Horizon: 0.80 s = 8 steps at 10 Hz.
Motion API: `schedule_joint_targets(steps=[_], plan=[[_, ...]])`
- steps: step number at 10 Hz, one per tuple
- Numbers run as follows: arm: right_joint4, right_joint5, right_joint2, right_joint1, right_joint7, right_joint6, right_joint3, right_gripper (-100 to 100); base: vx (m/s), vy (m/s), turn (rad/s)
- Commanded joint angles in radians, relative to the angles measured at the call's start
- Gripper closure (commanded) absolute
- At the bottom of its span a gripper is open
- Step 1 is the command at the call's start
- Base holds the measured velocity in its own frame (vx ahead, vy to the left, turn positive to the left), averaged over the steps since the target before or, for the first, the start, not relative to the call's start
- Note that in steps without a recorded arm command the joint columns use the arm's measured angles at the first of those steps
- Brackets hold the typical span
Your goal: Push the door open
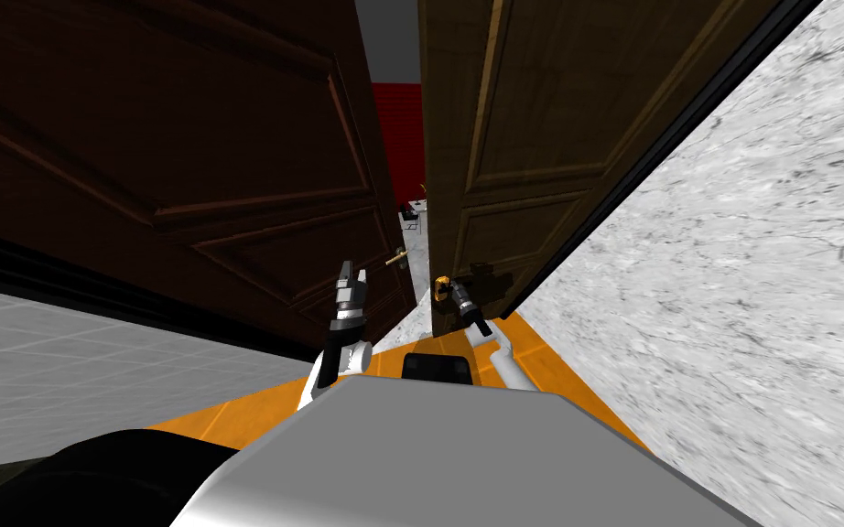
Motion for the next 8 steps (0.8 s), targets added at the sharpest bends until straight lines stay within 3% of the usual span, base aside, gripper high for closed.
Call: schedule_joint_targets(steps=[1,2,8], plan=[[0.002,0.000,0.000,0.006,-0.001,0.000,0.003,100,0.000,0.000,0.000],[0.002,0.000,0.000,0.006,-0.001,0.000,0.003,100,0.000,0.000,0.000],[0.049,-0.113,0.014,-0.040,0.146,-0.041,-0.120,100,0.053,0.005,0.199]])
